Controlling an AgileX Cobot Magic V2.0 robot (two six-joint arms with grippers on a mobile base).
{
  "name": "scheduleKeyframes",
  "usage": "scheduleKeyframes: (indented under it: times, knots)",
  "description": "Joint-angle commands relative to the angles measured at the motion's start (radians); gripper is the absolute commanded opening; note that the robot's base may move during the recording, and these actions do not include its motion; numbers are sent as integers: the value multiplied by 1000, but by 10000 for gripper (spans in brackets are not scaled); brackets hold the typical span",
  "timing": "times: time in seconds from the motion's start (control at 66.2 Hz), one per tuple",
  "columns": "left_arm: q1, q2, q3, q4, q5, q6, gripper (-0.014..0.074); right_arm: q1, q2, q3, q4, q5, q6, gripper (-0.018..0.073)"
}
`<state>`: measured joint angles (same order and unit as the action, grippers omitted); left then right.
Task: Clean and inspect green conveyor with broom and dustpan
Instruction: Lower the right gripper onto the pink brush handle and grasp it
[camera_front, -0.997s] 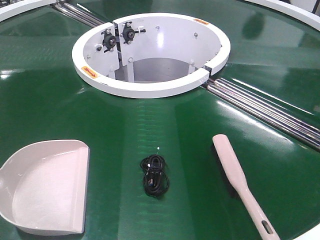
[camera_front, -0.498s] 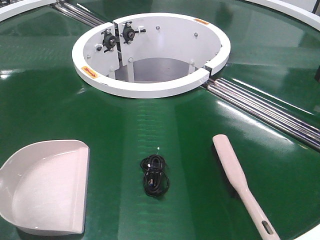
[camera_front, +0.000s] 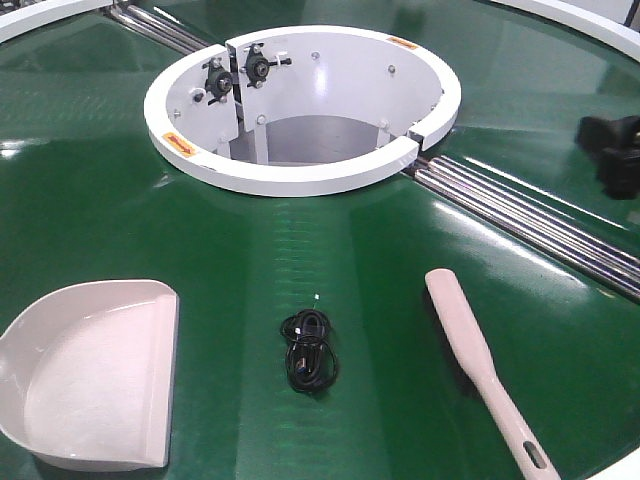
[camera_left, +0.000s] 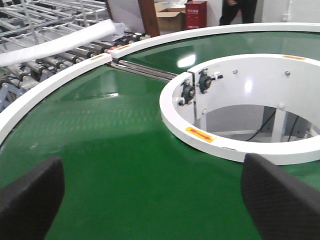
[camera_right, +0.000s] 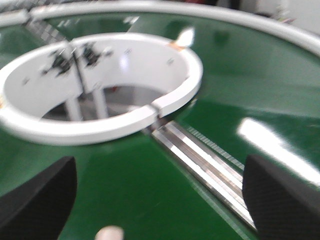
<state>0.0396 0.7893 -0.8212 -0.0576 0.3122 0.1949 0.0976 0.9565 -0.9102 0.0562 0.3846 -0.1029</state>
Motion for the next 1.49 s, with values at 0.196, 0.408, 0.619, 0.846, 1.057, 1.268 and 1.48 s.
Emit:
scheduleKeyframes:
  times: [0.196,0.408,0.619,0.846,1.057,1.268,1.48]
  knots:
    - [-15,-1,-35,-23,-58,5,578,154,249,-242,-3,363,48,615]
    - [-15,-1,-35,-23,-22,5,572,158,492,-378,-11,545,92,608]
    - [-15,-1,-35,-23,-22,5,572,158,684,-473,-10,658,94,598]
    - [-15,-1,-35,-23,4,5,572,158,796,-483,-23,684,96,594]
    - [-15,-1,-35,-23,41,5,572,158,861,-483,-29,719,95,594]
    - [-15,-1,-35,-23,41,5,572,158,895,-483,-29,692,95,525]
    - [-15,-1,-35,-22,41,5,572,158,918,-483,-29,696,118,179]
